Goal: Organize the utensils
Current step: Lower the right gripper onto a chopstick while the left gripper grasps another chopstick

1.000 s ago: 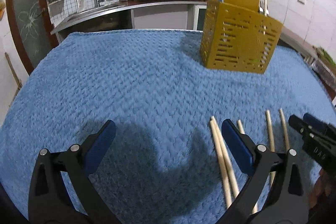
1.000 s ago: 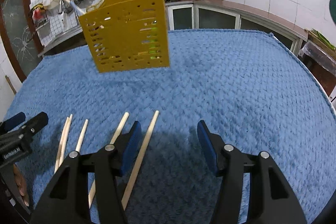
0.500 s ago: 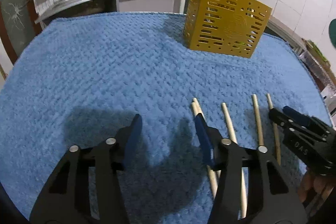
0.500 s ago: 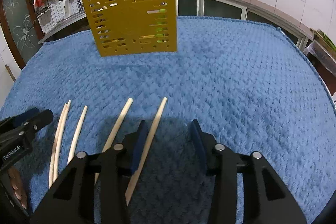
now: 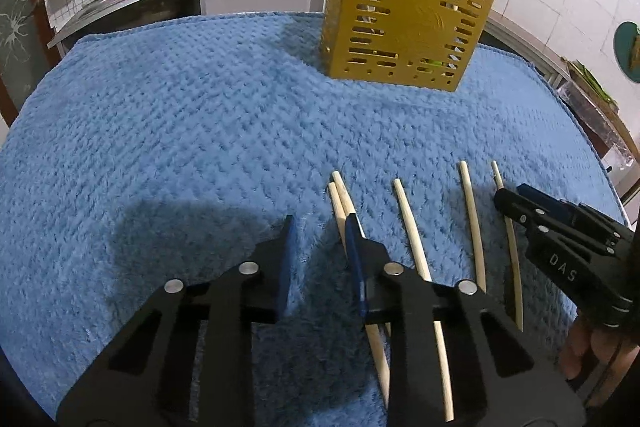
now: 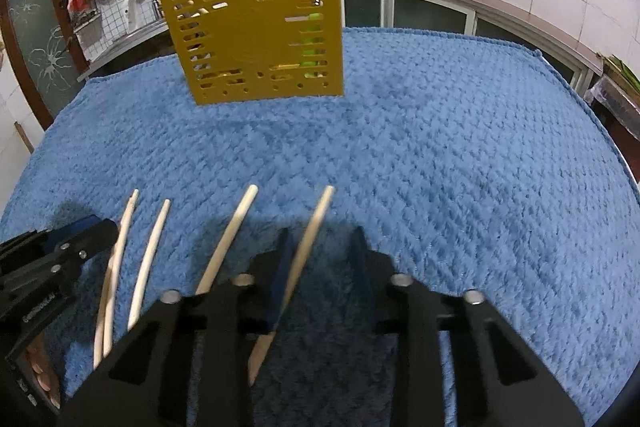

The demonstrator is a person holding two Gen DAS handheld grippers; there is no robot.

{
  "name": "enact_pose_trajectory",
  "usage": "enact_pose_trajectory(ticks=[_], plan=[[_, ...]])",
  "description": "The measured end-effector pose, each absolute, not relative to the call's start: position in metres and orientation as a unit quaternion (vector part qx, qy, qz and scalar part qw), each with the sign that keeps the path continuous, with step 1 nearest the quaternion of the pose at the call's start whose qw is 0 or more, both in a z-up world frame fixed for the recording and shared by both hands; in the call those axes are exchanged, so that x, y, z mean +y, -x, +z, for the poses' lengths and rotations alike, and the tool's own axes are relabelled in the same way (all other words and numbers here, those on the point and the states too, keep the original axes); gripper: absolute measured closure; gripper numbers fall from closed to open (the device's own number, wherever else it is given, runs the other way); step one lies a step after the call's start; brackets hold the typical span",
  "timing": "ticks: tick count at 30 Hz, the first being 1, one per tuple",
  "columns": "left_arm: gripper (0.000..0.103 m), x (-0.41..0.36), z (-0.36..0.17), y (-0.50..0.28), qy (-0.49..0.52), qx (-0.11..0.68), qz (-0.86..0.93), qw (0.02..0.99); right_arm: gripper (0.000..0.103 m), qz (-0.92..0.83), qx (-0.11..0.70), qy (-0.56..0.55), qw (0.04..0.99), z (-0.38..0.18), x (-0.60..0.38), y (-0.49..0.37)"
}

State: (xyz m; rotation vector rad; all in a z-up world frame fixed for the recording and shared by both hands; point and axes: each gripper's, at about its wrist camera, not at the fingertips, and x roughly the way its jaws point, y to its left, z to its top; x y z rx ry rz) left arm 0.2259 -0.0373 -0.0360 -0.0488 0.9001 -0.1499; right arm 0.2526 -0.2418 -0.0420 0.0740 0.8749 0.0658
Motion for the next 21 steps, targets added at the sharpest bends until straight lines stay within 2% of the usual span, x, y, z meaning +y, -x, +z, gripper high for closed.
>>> enact_pose_trajectory(ticks=[2,15,21], plan=[[0.088,-0.038,-0.037,-0.226,0.028,0.435,-0.080,0.896,0.082,0.036,0.423,-0.034,0.905,-0.042,-0.241,-0.252],[0.089,-0.054,-0.041,-0.237,0.006,0.442,-0.078,0.894,0.082,0.042,0.426,-0.042,0.903,-0.043,-0.243,-0.253],[0.096,-0.055,-0.041,-0.245,0.005,0.440,-0.082,0.894,0.083,0.035,0.429,-0.025,0.902,-0.042,-0.237,-0.256]])
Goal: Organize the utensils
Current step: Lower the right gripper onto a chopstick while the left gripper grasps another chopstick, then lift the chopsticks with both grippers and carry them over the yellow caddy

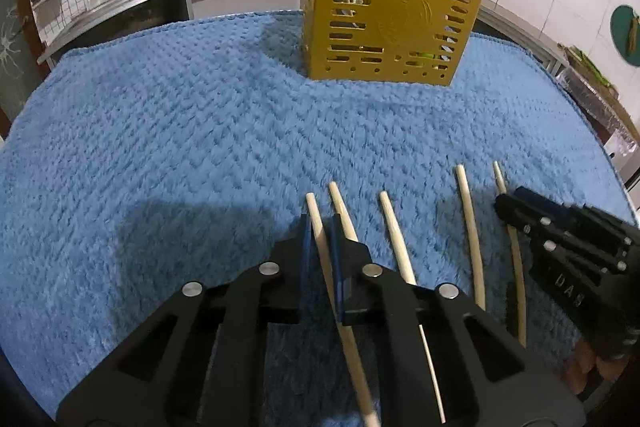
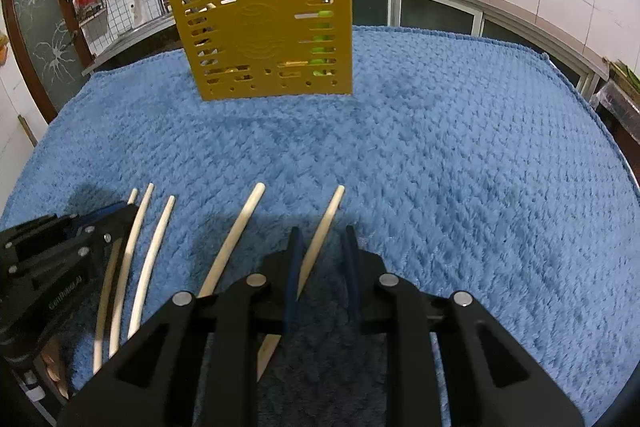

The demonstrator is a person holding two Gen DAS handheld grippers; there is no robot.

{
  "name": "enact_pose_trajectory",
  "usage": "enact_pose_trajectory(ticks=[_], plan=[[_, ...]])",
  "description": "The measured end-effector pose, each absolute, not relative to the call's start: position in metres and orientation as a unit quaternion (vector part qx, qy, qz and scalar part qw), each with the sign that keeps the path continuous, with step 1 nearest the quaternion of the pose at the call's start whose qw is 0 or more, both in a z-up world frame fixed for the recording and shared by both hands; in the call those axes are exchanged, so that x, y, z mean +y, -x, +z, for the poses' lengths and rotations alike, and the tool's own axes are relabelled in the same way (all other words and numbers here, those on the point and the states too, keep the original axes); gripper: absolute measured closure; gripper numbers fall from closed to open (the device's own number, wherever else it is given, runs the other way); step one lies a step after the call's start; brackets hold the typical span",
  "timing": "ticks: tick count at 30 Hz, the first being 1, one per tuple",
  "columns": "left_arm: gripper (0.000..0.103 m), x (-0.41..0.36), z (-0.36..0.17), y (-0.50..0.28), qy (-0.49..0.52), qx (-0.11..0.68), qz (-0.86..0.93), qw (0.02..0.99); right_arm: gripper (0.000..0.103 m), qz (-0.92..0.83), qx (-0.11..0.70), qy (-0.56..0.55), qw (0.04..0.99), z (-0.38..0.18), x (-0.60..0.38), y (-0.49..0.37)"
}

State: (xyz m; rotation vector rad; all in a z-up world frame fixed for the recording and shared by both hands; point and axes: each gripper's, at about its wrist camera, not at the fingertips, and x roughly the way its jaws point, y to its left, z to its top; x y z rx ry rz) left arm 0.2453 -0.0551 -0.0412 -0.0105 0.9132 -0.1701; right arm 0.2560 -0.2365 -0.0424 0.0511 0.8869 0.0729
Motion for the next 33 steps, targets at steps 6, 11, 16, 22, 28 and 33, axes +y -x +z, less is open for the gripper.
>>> enact_pose_trajectory(ticks=[6,11,16,22,28,33], plan=[[0.097,-0.055,-0.042,-0.254,0.011,0.442,-0.089,0.893,0.087,0.031,0.435,-0.017,0.900,-0.042,-0.232,-0.261],[0.098,-0.055,-0.042,-0.255,0.009,0.442,-0.091,0.892,0.091,0.027,0.446,-0.029,0.894,-0.041,-0.235,-0.266],[0.098,-0.057,-0.041,-0.254,0.003,0.443,-0.088,0.892,0.092,0.022,0.457,-0.036,0.888,-0.039,-0.235,-0.271],[0.099,-0.057,-0.037,-0.260,0.011,0.453,-0.086,0.887,0.094,0.025,0.488,-0.054,0.871,-0.038,-0.239,-0.283],[0.099,-0.055,-0.031,-0.255,0.011,0.446,-0.080,0.891,0.097,0.024,0.485,-0.066,0.872,-0.035,-0.242,-0.283],[0.099,-0.054,-0.012,-0.242,0.003,0.413,-0.077,0.908,0.097,0.038,0.446,-0.087,0.890,-0.025,-0.251,-0.270]])
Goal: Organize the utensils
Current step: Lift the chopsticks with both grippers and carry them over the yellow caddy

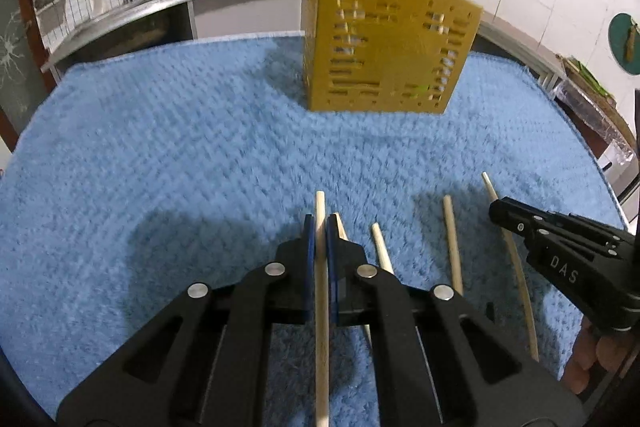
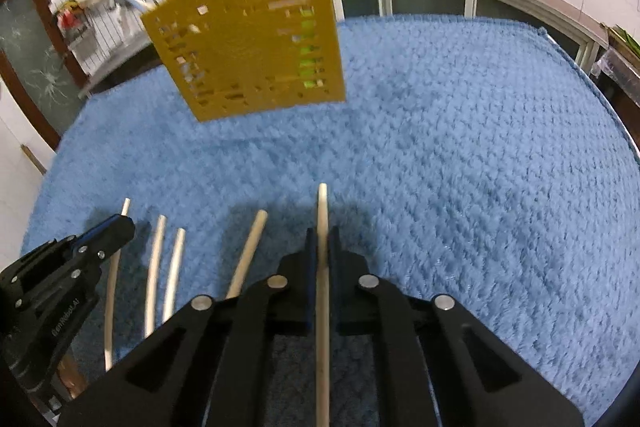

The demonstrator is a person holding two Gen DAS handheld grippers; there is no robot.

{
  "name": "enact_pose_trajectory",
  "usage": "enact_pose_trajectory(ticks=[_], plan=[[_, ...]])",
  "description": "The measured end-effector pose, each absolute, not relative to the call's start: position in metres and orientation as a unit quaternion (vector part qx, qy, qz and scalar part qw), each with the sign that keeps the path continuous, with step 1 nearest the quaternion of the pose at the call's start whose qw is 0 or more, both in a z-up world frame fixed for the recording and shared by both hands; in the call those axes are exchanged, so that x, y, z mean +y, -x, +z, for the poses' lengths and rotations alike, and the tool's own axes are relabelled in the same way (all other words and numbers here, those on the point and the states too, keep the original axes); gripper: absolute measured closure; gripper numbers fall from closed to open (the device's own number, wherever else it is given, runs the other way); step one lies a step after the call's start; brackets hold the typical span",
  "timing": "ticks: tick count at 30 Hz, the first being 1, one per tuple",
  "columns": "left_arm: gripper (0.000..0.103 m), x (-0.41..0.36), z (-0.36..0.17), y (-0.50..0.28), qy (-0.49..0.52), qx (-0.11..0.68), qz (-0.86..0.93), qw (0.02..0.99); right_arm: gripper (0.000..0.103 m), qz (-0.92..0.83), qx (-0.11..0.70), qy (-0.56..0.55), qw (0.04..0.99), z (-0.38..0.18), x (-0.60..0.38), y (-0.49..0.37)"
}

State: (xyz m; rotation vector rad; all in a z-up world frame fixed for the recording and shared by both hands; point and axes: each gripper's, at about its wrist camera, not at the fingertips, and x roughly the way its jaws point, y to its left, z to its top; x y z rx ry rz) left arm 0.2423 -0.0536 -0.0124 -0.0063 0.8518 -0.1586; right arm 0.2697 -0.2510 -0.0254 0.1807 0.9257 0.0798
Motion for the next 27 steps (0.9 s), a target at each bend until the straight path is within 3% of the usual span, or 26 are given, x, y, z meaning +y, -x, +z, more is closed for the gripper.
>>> enact_pose_trajectory(ticks=[12,27], plan=[[0.099,-0.049,0.037,-0.218,-0.014,0.309,-0.072,0.948,0.097,0.072,0.335,-0.094,0.935,0.022,-0.258,-0.246],[0.099,-0.024,0.099,-0.221,0.010,0.254,-0.090,0.963,0.097,0.101,0.267,-0.085,0.955,0.076,-0.265,-0.240]])
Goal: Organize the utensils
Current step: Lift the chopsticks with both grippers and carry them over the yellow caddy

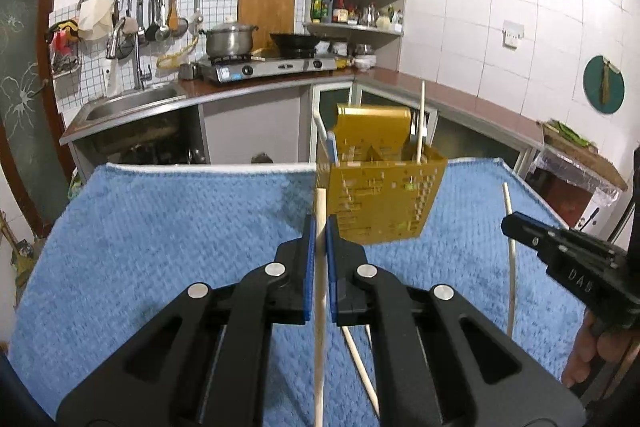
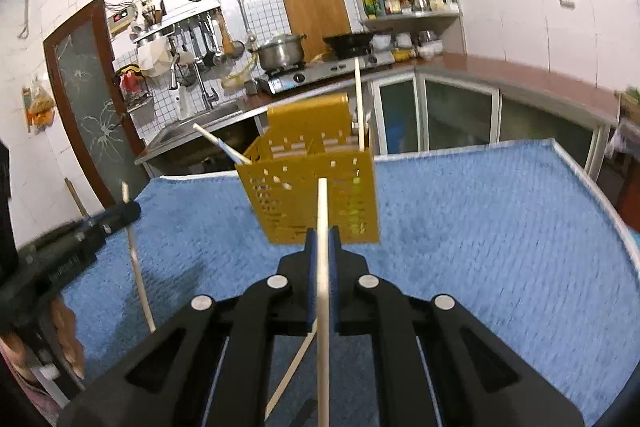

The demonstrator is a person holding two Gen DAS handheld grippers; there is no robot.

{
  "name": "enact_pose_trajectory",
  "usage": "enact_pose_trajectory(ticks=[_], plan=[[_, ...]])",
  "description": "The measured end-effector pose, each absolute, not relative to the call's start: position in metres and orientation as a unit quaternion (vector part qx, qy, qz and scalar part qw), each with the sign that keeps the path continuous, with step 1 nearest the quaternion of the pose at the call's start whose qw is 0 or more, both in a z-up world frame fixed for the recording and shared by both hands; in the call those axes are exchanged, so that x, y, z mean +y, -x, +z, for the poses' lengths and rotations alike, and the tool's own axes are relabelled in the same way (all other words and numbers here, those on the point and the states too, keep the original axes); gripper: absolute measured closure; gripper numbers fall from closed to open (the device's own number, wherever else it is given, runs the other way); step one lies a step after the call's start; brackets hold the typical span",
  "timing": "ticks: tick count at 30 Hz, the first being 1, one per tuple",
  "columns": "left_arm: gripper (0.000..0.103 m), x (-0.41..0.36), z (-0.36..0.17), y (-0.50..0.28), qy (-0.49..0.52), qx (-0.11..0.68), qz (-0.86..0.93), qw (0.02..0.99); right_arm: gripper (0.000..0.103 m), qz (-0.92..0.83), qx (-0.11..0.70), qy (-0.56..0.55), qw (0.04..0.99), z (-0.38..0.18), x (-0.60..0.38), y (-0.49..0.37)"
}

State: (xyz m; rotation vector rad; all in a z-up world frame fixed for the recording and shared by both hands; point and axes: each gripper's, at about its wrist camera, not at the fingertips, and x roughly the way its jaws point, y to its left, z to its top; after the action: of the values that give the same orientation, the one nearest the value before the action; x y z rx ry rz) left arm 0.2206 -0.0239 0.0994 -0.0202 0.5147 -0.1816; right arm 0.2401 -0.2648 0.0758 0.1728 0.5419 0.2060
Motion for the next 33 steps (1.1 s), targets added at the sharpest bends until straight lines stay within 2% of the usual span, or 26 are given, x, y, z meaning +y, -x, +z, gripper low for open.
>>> enact_pose_trajectory(ticks=[14,20,28,33], plan=[[0.099,-0.044,0.176,-0.255,0.020,0.182,-0.110,0.977,0.097,0.093,0.157,-0.094,0.979,0.157,-0.282,-0.271],[0.099,-0.052,0.207,-0.278,0.042,0.109,-0.102,0.988,0.097,0.094,0.081,-0.103,0.987,0.189,-0.282,-0.293],[0.099,-0.062,0.217,-0.297,0.082,-0.014,-0.091,0.992,0.097,0.085,-0.033,-0.128,0.988,0.212,-0.288,-0.309],[0.099,-0.081,0.203,-0.333,0.061,-0.011,-0.095,0.994,0.097,0.083,-0.046,-0.124,0.988,0.207,-0.289,-0.332]])
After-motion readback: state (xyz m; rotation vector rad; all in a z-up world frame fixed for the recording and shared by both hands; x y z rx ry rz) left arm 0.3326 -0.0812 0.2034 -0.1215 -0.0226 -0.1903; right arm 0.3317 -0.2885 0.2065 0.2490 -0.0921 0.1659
